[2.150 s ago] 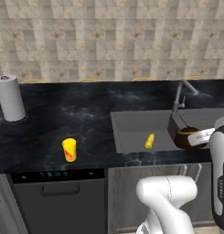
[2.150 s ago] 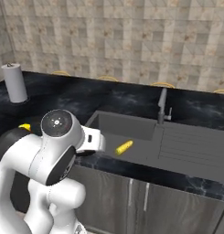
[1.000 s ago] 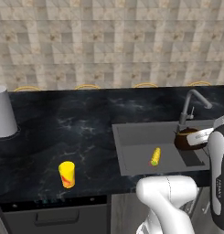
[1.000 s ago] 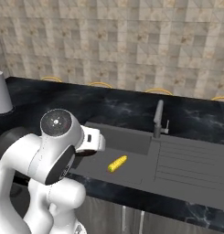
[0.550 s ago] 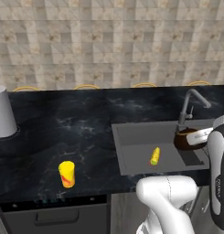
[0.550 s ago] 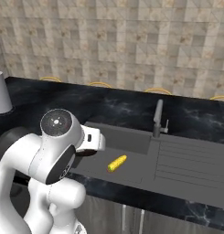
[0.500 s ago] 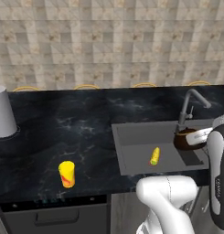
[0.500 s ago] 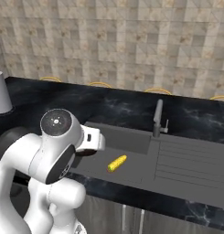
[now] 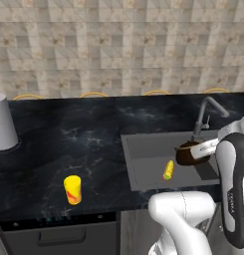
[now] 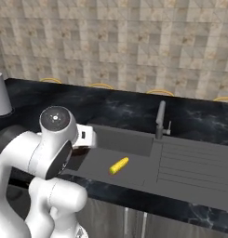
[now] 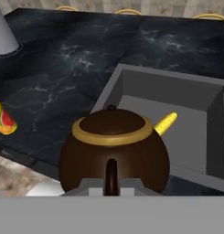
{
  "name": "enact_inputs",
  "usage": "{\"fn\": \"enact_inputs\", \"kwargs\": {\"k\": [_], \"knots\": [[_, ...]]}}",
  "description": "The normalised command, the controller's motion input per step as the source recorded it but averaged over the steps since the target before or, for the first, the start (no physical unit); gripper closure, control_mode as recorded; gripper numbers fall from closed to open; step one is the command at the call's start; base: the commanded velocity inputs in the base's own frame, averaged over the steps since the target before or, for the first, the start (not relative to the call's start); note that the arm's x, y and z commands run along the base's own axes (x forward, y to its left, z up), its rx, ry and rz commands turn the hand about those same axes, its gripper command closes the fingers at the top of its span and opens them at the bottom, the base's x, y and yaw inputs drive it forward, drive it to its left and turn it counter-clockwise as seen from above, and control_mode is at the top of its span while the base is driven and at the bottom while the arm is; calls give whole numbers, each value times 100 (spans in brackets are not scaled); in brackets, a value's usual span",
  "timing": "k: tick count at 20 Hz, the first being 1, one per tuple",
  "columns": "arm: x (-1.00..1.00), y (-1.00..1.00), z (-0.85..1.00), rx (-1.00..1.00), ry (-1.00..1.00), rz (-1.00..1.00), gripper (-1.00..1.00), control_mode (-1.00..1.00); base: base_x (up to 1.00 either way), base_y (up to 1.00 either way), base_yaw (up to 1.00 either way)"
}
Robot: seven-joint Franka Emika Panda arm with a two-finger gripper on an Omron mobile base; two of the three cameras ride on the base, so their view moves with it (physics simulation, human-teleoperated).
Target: Pick the teapot and cup and place them in the sink. Then turn on the water.
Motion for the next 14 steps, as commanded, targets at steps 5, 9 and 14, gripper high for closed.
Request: {"fn": "enact_inputs", "kwargs": {"k": [5,9,14], "knots": [[26,21,0,10,0,12,100,-100,0,0,0],[37,2,-1,0,-2,0,100,-100,0,0,0],[43,5,-9,0,0,-4,100,-100,0,0,0]]}}
